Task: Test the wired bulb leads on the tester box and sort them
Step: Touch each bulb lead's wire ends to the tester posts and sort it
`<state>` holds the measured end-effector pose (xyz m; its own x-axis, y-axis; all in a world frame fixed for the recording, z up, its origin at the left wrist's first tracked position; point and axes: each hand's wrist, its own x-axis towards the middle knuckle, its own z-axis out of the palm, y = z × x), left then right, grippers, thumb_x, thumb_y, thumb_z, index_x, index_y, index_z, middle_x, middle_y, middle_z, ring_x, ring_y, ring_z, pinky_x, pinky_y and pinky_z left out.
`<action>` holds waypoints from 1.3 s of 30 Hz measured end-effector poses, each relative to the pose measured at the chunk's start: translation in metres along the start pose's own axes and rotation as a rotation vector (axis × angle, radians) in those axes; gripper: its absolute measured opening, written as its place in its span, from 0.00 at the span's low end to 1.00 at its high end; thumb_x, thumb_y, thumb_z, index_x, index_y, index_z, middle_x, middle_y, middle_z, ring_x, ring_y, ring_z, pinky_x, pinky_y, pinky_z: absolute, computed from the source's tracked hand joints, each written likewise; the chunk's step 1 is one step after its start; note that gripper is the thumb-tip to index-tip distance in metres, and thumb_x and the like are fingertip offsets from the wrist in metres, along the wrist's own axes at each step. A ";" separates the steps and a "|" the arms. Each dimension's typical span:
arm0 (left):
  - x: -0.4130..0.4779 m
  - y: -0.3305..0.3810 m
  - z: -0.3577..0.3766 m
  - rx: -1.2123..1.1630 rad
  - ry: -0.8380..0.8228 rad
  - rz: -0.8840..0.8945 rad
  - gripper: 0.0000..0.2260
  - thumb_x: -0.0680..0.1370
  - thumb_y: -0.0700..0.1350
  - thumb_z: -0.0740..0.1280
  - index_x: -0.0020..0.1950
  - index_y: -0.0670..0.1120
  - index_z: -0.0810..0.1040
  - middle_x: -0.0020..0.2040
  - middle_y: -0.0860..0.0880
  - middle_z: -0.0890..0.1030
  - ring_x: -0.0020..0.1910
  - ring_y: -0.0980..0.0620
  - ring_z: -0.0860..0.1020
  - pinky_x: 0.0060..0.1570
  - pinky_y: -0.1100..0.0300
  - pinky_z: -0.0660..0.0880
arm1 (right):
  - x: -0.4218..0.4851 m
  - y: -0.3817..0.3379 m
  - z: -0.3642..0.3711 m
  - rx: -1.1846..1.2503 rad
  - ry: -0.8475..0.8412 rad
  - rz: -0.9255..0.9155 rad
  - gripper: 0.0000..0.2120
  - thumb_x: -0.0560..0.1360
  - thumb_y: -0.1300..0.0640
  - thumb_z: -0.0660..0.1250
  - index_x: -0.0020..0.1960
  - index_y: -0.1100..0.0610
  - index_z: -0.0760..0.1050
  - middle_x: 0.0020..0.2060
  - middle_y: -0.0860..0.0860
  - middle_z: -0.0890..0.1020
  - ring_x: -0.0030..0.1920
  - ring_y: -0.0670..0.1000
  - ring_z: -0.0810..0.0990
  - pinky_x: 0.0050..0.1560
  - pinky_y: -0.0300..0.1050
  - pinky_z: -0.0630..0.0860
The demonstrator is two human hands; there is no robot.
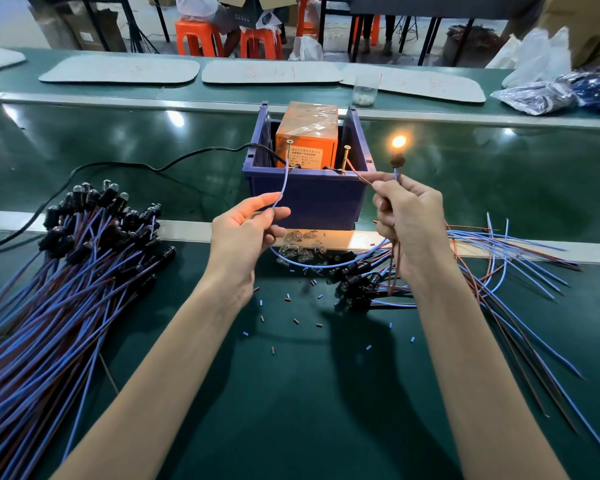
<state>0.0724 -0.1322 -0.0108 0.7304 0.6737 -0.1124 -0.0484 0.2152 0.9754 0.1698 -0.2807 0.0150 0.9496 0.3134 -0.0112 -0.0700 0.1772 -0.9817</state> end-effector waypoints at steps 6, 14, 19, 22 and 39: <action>-0.001 -0.001 0.002 0.009 0.002 -0.006 0.14 0.80 0.34 0.60 0.48 0.50 0.81 0.37 0.54 0.84 0.27 0.62 0.74 0.31 0.72 0.72 | -0.001 0.000 0.000 0.001 -0.008 -0.004 0.12 0.77 0.67 0.59 0.45 0.59 0.81 0.24 0.46 0.69 0.21 0.41 0.61 0.20 0.31 0.58; -0.001 -0.001 0.001 0.008 0.001 -0.010 0.13 0.80 0.34 0.60 0.49 0.49 0.81 0.36 0.55 0.84 0.27 0.62 0.74 0.31 0.72 0.72 | 0.000 0.001 0.000 -0.013 0.001 0.009 0.12 0.78 0.67 0.60 0.46 0.59 0.81 0.23 0.45 0.70 0.20 0.41 0.61 0.20 0.31 0.58; -0.001 -0.001 0.001 0.001 -0.008 -0.014 0.13 0.80 0.34 0.60 0.49 0.50 0.81 0.37 0.54 0.84 0.27 0.61 0.74 0.31 0.72 0.72 | 0.000 0.001 -0.001 -0.016 -0.003 0.002 0.12 0.78 0.67 0.59 0.45 0.58 0.81 0.23 0.45 0.69 0.20 0.41 0.61 0.20 0.31 0.58; -0.001 -0.001 0.001 -0.003 -0.012 -0.019 0.13 0.80 0.34 0.60 0.50 0.49 0.81 0.37 0.54 0.84 0.28 0.61 0.74 0.31 0.72 0.72 | 0.000 0.001 0.000 -0.025 -0.010 0.002 0.13 0.78 0.67 0.60 0.44 0.57 0.81 0.25 0.46 0.68 0.21 0.41 0.60 0.20 0.32 0.58; -0.008 0.007 0.004 0.049 -0.114 -0.072 0.12 0.81 0.36 0.59 0.50 0.49 0.80 0.38 0.54 0.85 0.33 0.58 0.82 0.33 0.70 0.76 | -0.002 0.001 0.003 -0.111 -0.107 0.018 0.13 0.77 0.66 0.60 0.41 0.56 0.81 0.22 0.44 0.69 0.21 0.41 0.59 0.20 0.31 0.55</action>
<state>0.0689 -0.1392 -0.0027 0.8033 0.5727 -0.1633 0.0384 0.2238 0.9739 0.1666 -0.2789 0.0147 0.9099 0.4146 -0.0144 -0.0469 0.0685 -0.9965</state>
